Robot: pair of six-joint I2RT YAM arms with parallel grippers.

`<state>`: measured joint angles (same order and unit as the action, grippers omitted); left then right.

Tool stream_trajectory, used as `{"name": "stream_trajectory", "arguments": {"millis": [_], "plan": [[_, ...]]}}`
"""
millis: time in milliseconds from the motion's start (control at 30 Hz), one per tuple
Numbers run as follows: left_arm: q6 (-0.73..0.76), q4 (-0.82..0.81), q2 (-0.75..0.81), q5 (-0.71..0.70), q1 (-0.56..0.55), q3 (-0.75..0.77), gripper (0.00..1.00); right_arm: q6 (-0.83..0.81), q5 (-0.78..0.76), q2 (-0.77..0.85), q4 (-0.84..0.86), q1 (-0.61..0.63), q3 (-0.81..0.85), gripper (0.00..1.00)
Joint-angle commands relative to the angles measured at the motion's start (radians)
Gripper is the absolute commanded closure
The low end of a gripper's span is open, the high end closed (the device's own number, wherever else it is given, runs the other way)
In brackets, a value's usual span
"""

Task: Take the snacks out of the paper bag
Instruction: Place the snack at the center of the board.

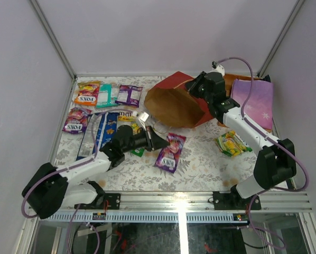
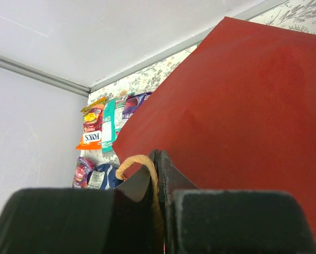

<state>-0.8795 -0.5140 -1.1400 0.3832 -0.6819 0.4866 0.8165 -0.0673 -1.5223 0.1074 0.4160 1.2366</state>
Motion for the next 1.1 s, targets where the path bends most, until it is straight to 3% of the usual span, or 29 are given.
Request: {"name": "stream_trajectory", "arguments": {"millis": [0, 167, 300, 433, 467, 500, 533, 567, 600, 633, 1067], "plan": [[0.005, -0.154, -0.130, 0.315, -0.029, 0.045, 1.00, -0.013, -0.029, -0.004, 0.071, -0.005, 0.010, 1.00], [0.005, -0.220, -0.338, 0.438, -0.074, 0.094, 1.00, -0.032, -0.050, 0.032, 0.061, -0.005, -0.032, 1.00], [0.039, -0.187, -0.453, 0.326, -0.075, 0.100, 1.00, -0.060, -0.076, 0.056, 0.045, -0.004, -0.053, 1.00], [0.116, -0.040, -0.533, 0.180, -0.072, 0.147, 1.00, -0.086, -0.086, 0.065, 0.040, -0.004, -0.055, 1.00], [0.123, -0.019, -0.541, 0.158, -0.069, 0.160, 0.93, -0.092, -0.084, 0.063, 0.039, -0.003, -0.052, 1.00], [0.126, -0.003, -0.541, 0.129, -0.066, 0.164, 0.78, -0.096, -0.081, 0.061, 0.036, -0.004, -0.048, 1.00], [0.129, 0.011, -0.535, 0.099, -0.064, 0.168, 0.59, -0.102, -0.076, 0.058, 0.033, -0.004, -0.041, 1.00], [0.138, 0.034, -0.522, 0.070, -0.062, 0.170, 0.28, -0.107, -0.069, 0.056, 0.032, -0.004, -0.036, 1.00], [0.144, 0.053, -0.504, 0.040, -0.061, 0.170, 0.05, -0.114, -0.063, 0.055, 0.032, -0.005, -0.029, 1.00], [0.152, 0.073, -0.485, 0.009, -0.058, 0.171, 0.00, -0.119, -0.057, 0.054, 0.032, -0.005, -0.023, 1.00], [0.261, 0.333, -0.004, -0.193, 0.142, 0.176, 0.00, -0.131, 0.075, 0.031, 0.021, -0.004, 0.176, 1.00]]}}
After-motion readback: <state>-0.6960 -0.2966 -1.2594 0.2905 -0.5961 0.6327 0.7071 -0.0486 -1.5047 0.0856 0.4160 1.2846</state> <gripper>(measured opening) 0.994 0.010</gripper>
